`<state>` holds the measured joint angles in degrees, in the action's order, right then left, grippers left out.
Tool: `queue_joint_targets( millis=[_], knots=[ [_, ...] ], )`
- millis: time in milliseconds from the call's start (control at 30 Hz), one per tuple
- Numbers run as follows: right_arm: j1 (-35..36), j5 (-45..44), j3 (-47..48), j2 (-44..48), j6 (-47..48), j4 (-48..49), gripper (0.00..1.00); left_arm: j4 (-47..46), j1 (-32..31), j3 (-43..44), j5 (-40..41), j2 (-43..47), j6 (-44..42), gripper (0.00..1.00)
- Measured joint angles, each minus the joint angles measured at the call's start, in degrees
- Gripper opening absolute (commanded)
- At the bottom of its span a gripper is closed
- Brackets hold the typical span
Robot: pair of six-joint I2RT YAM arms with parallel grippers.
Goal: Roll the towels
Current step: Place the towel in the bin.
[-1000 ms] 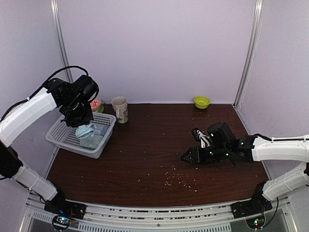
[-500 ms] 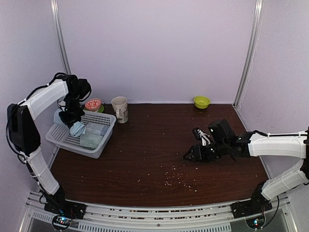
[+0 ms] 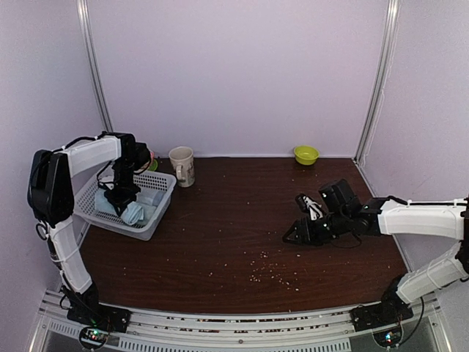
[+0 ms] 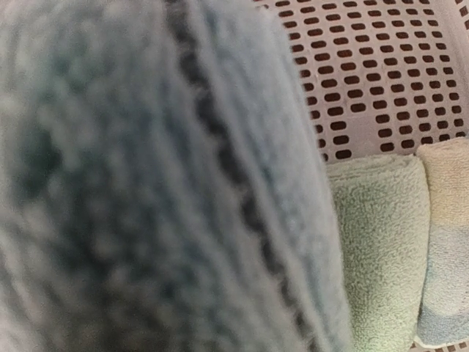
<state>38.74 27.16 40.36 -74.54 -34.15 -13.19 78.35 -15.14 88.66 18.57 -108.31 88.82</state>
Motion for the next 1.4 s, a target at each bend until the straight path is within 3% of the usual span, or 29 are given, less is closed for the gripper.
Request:
queue_joint_targets(
  millis=[567,700,833,1000,1400],
  knots=[
    [-0.2,0.6,0.9,-0.8,0.6,-0.4,0.47,-7.6,-1.9,-8.1,-3.8,0.0,2.0,0.0],
    [-0.2,0.9,1.0,-0.8,0.8,-0.4,0.47,-9.7,-2.2,-10.9,-5.2,0.0,1.9,0.24],
    [-0.2,1.0,1.0,-0.8,0.8,-0.4,0.47,-10.3,-2.2,-12.1,-5.7,0.0,1.5,0.37],
    [-0.2,1.1,1.0,-0.8,0.8,-0.4,0.47,-11.0,-2.2,-12.5,-5.7,0.0,0.6,0.63],
    [-0.3,1.1,1.8,-1.3,0.8,-0.6,0.47,-11.8,-2.2,-12.7,-5.7,5.2,-1.5,0.95]
  ],
)
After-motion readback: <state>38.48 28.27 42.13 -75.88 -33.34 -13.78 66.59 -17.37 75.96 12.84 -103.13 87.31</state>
